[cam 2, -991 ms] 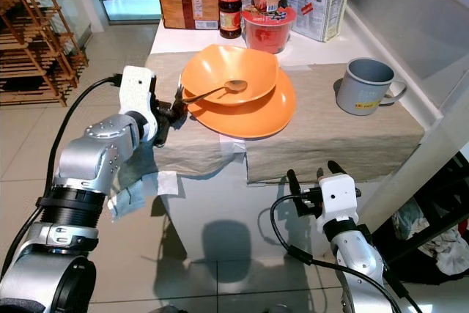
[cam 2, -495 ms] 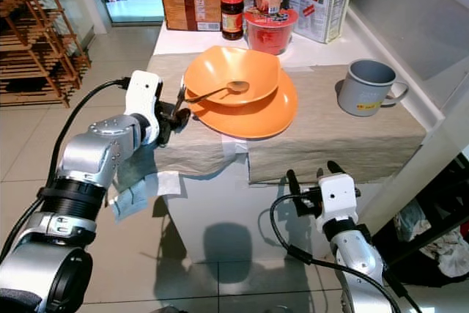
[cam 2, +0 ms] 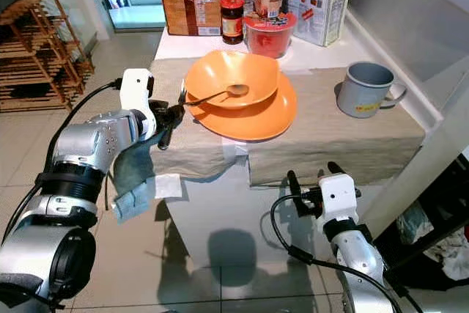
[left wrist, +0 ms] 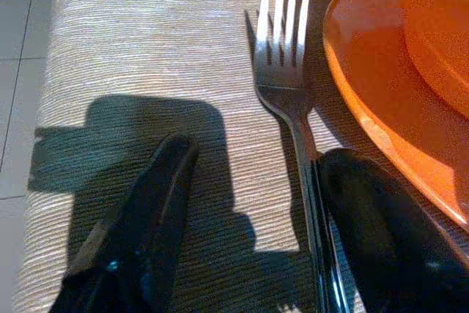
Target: Setting the table
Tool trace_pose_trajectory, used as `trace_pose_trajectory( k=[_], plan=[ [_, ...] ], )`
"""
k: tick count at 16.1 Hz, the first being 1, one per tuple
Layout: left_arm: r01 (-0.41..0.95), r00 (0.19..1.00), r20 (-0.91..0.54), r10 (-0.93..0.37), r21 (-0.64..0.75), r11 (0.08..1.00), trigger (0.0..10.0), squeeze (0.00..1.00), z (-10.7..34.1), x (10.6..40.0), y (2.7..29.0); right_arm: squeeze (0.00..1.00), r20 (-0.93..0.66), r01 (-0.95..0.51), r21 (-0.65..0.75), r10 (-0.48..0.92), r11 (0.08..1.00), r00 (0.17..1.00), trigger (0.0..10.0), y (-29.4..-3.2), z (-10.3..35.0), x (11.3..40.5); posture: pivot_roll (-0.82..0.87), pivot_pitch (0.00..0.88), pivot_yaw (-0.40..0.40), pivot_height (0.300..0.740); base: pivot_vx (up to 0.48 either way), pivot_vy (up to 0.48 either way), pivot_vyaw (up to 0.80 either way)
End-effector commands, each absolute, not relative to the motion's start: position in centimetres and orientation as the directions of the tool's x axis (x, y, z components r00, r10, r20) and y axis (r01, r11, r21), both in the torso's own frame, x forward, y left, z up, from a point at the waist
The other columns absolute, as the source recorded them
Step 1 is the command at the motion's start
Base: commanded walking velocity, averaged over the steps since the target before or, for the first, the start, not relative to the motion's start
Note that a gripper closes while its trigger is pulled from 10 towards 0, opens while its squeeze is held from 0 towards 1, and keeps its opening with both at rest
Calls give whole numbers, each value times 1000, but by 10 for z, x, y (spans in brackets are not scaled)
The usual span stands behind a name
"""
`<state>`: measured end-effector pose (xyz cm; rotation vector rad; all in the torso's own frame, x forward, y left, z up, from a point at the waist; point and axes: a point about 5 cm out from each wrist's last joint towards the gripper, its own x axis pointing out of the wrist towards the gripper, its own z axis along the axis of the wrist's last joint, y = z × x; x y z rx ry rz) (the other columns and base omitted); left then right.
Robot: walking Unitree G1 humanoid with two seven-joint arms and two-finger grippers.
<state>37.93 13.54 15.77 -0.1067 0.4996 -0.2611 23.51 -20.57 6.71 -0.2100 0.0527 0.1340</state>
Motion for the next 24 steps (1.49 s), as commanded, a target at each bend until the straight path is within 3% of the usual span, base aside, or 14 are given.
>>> trace_pose_trajectory(
  k=[1, 4, 8, 18, 24],
  plan=[
    [203, 745, -611, -266, -172, 964, 0, 0, 117, 365, 136, 0, -77, -150, -213, 136, 966, 988, 10000, -204, 67, 237, -142, 11, 65, 740, 0, 0, 0],
    [288, 776, -567, -279, -75, 955, 0, 0, 123, 366, 128, 0, -80, -148, -216, 134, 965, 988, 10000, -205, 67, 238, -143, 13, 66, 740, 0, 0, 0],
    [367, 783, -523, -338, -50, 929, 0, 0, 125, 362, 114, 0, -84, -150, -217, 135, 965, 987, 10000, -205, 66, 238, -140, 12, 61, 740, 0, 0, 0],
    [360, 794, -500, -348, -75, 930, 0, 0, 123, 357, 113, 0, -97, -151, -216, 133, 965, 986, 10000, -204, 64, 238, -137, 17, 62, 740, 0, 0, 0],
    [287, 869, -360, -339, -190, 939, 0, 0, 143, 358, 105, 0, -108, -151, -218, 130, 964, 986, 10000, -205, 62, 238, -137, 15, 60, 740, 0, 0, 0]
  ],
)
